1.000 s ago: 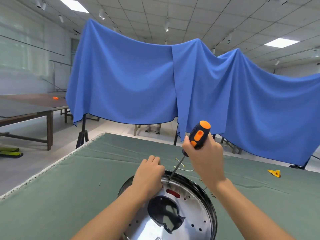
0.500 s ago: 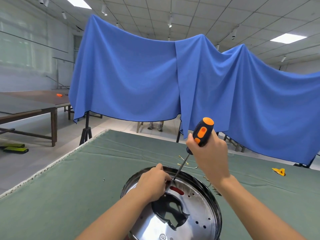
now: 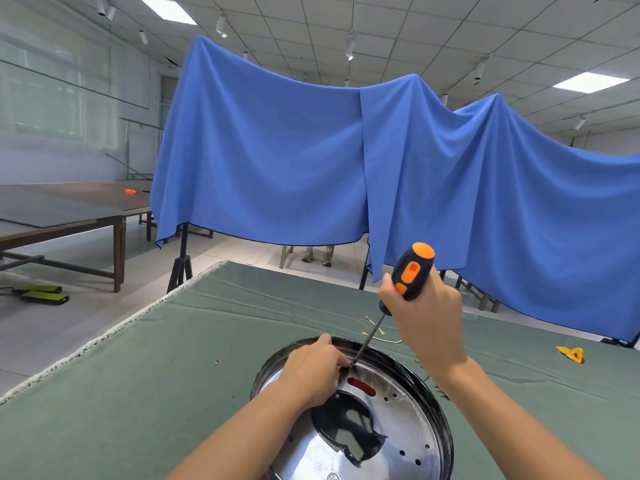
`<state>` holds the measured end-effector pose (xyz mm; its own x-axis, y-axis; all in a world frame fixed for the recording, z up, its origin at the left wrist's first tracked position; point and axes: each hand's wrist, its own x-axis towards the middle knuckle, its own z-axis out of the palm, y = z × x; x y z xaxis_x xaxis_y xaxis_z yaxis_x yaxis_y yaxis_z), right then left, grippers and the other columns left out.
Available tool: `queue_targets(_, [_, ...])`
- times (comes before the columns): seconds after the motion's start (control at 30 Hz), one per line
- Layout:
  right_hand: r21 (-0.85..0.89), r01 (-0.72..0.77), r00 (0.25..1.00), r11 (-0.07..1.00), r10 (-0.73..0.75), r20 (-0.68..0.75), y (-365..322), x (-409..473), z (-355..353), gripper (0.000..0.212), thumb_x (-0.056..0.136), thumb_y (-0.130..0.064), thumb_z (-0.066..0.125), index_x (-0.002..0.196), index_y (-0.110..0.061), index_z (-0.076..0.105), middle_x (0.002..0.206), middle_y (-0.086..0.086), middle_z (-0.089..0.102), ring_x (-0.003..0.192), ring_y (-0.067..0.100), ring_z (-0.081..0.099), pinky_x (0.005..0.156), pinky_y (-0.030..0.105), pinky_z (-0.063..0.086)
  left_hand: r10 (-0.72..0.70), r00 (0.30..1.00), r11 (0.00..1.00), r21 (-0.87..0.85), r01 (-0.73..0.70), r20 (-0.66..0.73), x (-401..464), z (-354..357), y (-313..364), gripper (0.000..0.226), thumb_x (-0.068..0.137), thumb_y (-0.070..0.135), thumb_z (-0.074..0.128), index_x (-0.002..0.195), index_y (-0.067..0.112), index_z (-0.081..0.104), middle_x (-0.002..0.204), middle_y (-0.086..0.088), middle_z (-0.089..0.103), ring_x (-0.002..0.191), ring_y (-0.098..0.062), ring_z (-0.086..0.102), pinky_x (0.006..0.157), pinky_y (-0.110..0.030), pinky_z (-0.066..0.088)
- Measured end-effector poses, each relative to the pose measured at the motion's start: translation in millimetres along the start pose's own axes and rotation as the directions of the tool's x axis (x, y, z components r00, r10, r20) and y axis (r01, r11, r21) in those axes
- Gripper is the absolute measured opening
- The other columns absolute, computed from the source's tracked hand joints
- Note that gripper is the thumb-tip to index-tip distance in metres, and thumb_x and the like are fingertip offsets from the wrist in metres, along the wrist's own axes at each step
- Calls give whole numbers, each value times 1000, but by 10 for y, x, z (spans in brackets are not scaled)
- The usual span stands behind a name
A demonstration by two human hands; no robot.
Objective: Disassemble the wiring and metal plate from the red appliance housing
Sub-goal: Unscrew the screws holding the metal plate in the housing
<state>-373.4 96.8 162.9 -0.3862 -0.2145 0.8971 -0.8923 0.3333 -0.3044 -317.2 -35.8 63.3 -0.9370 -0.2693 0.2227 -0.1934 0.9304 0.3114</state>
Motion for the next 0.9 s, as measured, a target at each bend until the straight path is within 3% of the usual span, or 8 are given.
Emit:
queue_targets(0.17, [-14,4,1000,1000,-4,-3,7,7,-13,30,78,-11,72,67,-9,45,47,6,48,42,26,46,41,27,34,-2,1000,1000,6,2,-1,-3,-5,12,30,95,21,47,118,31,63,98,-1,42,89,-29,56,71,-35,43])
queue_targets(0.47, [-2,-6,1000,1000,6,4,37,10,11,26,79,-12,72,69,-6,48,49,5,51,43,24,48,42,24,36,0,1000,1000,11,0,-1,11,11,4,34,95,19,47,123,33,60,106,-2,47,92,-28,57,73,-36,44])
queue_targets(0.57, [-2,0,999,1000,0,52,34,30,40,25,81,-16,70,73,-3,50,50,5,51,44,24,49,43,25,37,5,1000,1000,18,-5,4,6,9,1,34,95,20,47,123,33,60,106,-3,47,90,-28,56,72,-36,44])
queue_targets(0.7, [20,50,991,999,-52,125,15,87,74,28,82,-18,70,74,-8,45,49,-5,43,42,14,39,42,17,30,10,1000,999,30,-10,3,-9,-1,14,32,95,21,47,121,32,62,104,-3,45,89,-29,56,68,-34,41])
queue_targets(0.77, [57,57,980,997,-66,187,7,106,93,26,83,-20,68,74,-12,44,48,-10,44,41,10,41,44,19,36,6,1000,1000,16,-6,-2,-8,3,24,32,95,23,46,122,32,61,104,-3,45,90,-29,57,68,-33,40])
queue_targets(0.9, [51,-71,962,996,54,267,7,217,129,30,85,-27,61,69,-24,36,50,-10,46,46,6,47,44,16,36,-65,998,997,-33,65,14,45,-23,29,34,93,20,46,122,29,61,120,-3,54,104,-28,58,80,-34,44])
